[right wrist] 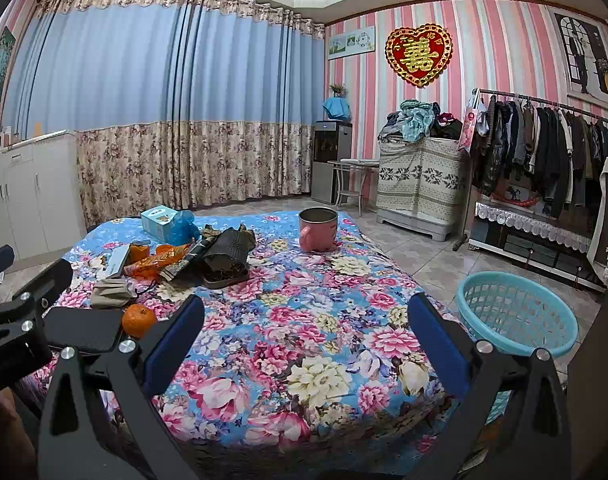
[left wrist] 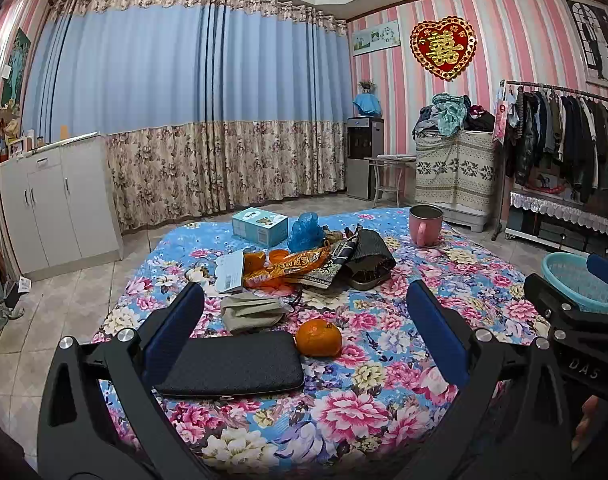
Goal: Collect trash
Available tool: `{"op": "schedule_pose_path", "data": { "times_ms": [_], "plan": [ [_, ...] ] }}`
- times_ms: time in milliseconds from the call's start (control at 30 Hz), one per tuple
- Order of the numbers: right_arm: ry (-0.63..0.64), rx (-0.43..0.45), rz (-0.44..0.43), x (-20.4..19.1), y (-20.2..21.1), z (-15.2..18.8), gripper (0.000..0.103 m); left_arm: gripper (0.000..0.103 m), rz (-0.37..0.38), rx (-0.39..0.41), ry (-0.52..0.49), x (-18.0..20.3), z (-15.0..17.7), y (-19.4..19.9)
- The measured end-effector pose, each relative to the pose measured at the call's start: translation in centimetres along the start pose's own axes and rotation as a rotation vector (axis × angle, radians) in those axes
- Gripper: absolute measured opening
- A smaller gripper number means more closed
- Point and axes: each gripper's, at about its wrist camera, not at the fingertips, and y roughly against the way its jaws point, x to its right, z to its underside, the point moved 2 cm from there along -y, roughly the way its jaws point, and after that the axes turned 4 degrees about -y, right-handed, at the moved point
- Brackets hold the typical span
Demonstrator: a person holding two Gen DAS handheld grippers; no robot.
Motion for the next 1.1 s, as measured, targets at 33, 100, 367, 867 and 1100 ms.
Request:
{"op": "schedule_pose_path", "data": {
  "times_ms": [33,100,367,867,1100],
  "plan": [
    [0.001,0.000,0.000,-0.06,-0.01,-0.02,0.099,0.098,-0.001,0.000,0.000,-0.03,-0.05,0.09],
    [0.002,0.000,0.000,-0.05,0.00,-0.01,0.099,0.098,-0.003,0.001,0.000,0.03,-0.02,0.08],
    [0.001,0.000,0.000,-0.01,0.02,-0.01,0.099,0.098,-0.001,0.002,0.000,-0.01,0.05,0.04],
    [0.003,0.001,0.001,-0.05,0.04,-0.03,0.099,0.098,-0.001,0.003,-0.001,0.00,0.05,0.04],
    [0.004,0.001,0.001,-0.02,0.03,-0.04,0.099,0.098,-0.004,0.003,0.000,-0.10,0.07,-0.13]
  ]
}}
